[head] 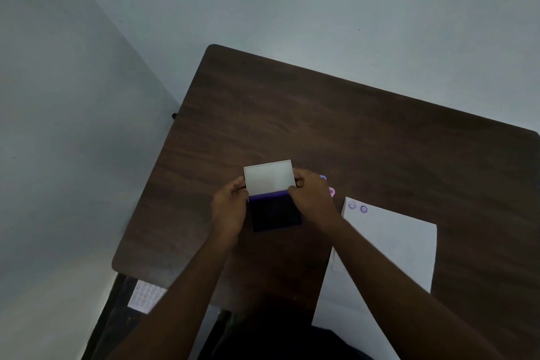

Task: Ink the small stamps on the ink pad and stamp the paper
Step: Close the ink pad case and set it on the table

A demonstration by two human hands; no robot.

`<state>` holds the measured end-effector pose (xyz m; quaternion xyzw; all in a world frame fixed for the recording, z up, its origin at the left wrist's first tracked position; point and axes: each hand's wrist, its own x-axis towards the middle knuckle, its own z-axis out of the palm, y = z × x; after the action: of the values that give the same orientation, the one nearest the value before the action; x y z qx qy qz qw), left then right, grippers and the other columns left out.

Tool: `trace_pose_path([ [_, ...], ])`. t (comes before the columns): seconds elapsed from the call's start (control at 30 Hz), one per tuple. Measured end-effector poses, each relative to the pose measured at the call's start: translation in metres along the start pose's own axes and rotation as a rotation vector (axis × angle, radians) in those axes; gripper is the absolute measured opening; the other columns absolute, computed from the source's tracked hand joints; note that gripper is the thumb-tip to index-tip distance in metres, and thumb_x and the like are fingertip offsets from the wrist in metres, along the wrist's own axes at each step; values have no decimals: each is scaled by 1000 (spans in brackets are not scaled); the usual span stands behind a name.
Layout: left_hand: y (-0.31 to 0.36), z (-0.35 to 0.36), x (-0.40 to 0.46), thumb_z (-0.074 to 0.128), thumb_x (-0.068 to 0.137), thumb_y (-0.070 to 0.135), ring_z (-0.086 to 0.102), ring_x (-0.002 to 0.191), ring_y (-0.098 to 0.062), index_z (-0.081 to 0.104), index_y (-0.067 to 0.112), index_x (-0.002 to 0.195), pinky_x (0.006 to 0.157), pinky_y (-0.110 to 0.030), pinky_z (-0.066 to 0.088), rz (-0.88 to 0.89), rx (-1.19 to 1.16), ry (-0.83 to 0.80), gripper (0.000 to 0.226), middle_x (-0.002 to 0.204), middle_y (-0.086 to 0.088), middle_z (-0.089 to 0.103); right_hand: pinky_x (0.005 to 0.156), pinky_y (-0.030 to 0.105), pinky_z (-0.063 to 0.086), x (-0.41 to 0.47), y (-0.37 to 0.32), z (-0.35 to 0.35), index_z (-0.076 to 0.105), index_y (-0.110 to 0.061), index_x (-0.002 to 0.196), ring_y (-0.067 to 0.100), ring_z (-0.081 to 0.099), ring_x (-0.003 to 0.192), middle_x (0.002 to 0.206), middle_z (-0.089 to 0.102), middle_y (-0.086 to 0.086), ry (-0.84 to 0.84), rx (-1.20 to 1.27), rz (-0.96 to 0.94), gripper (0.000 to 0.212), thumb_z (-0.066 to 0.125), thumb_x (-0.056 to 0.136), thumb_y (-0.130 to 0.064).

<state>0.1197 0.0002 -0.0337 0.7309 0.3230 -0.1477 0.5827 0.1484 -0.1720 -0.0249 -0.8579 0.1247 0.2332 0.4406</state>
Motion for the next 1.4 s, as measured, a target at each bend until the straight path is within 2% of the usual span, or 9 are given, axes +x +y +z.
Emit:
trace_pose_path([
  [0.07, 1, 0, 0, 54, 91, 7, 61, 82, 8, 61, 17, 124, 53, -6, 47, -39, -61, 15, 36, 95, 18, 66, 95, 40, 52, -1, 0, 0, 54, -11, 130, 20, 58, 114, 127, 62, 8, 9, 16, 11, 44, 57, 86, -6],
  [0.17, 4, -1, 0, 52, 92, 4, 61, 86, 5, 59, 14, 126, 54, -6, 48, -39, -79, 14, 36, 98, 14, 67, 94, 41, 53, -2, 0, -2, 53, -12, 129, 19, 58, 112, 126, 62, 7, 10, 69, 27, 45, 58, 85, -5],
  [0.33, 6, -5, -4, 49, 93, 1, 64, 102, -10, 56, 10, 128, 70, -15, 51, -9, -138, 9, 37, 115, -2, 67, 88, 31, 55, -6, 0, -6, 52, -19, 127, 7, 57, 104, 122, 63, -1, 10, 153, 31, 48, 62, 82, -4],
  [0.43, 4, -8, -10, 49, 92, 0, 66, 99, -6, 59, 13, 124, 69, -14, 53, 21, -162, -9, 36, 108, 5, 69, 89, 32, 55, -12, 2, -9, 51, -19, 128, 9, 60, 106, 123, 63, -1, -1, 170, 14, 49, 64, 83, -6],
  [0.63, -5, -19, -21, 53, 91, 2, 67, 102, -7, 63, 16, 120, 81, -20, 52, 52, -195, -48, 35, 109, 6, 71, 94, 35, 53, -26, 10, -16, 52, -14, 129, 12, 61, 110, 121, 66, 2, 20, 158, 11, 52, 64, 81, 2],
  [0.93, -19, -26, -33, 53, 90, 1, 68, 97, -15, 65, 9, 116, 89, -28, 50, 27, -311, -72, 30, 99, -3, 74, 80, 12, 49, -49, 20, -22, 47, 6, 130, 25, 58, 113, 125, 59, 20, 33, 213, -30, 52, 45, 81, 22],
  [1.07, -26, -25, -39, 53, 89, 0, 69, 97, -15, 66, 7, 113, 89, -28, 50, 0, -322, -90, 28, 100, -6, 75, 97, 29, 49, -56, 26, -19, 49, 2, 129, 24, 59, 114, 125, 61, 17, 18, 253, -3, 42, 42, 89, 13],
  [1.2, -33, -24, -42, 50, 89, -3, 68, 98, -15, 66, 6, 113, 85, -24, 49, -27, -301, -97, 30, 100, -5, 74, 86, 22, 51, -60, 34, -16, 56, -10, 127, 10, 62, 104, 119, 67, 5, 20, 202, 63, 35, 47, 93, -2],
  [1.4, -45, -20, -38, 52, 89, -3, 66, 100, -18, 65, 2, 116, 87, -27, 48, -59, -244, -88, 30, 99, -6, 73, 96, 35, 52, -59, 39, -12, 56, -9, 127, 16, 61, 111, 124, 65, 7, -1, 165, 133, 36, 54, 90, -5],
])
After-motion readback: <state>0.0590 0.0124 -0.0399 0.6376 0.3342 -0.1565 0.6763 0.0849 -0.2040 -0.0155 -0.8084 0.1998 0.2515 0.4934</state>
